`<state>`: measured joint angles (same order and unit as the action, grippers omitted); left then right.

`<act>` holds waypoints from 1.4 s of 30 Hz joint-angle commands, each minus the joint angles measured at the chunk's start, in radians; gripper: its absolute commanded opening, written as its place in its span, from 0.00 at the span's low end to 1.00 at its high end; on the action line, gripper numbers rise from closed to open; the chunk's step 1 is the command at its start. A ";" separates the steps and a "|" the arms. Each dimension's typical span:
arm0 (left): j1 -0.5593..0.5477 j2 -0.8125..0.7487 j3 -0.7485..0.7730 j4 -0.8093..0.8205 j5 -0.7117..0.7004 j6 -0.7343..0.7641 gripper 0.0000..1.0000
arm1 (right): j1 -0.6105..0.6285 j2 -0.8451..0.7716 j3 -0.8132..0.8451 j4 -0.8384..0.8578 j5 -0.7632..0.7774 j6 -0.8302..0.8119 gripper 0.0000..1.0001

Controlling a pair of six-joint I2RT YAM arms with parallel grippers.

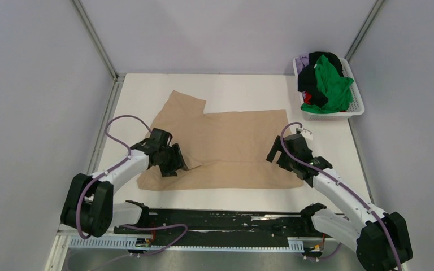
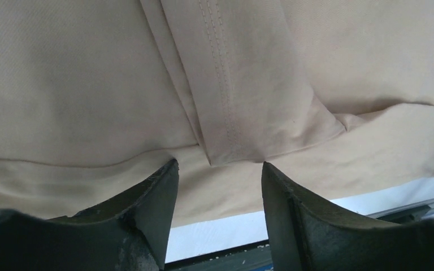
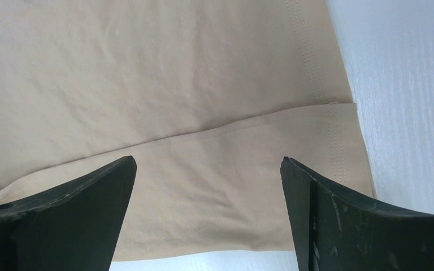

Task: Fold and stack the t-shirts
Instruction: Fold the flattened tshirt in 1/3 of the way

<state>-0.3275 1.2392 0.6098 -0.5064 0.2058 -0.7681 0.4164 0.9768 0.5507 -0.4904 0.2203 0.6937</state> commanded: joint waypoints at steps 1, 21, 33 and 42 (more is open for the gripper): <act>-0.011 0.062 0.049 0.054 -0.014 0.032 0.61 | -0.001 -0.029 -0.005 0.041 0.040 -0.008 1.00; -0.042 0.172 0.121 0.063 -0.045 0.039 0.45 | -0.002 -0.050 -0.021 0.041 0.065 -0.008 1.00; -0.065 0.174 0.184 0.060 -0.068 0.065 0.01 | -0.002 -0.066 -0.021 0.042 0.072 -0.010 1.00; -0.086 0.287 0.308 0.063 -0.073 0.115 0.00 | -0.004 -0.070 -0.019 0.040 0.078 -0.010 1.00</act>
<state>-0.3962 1.4895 0.8539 -0.4664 0.1463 -0.6933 0.4164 0.9264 0.5354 -0.4870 0.2722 0.6933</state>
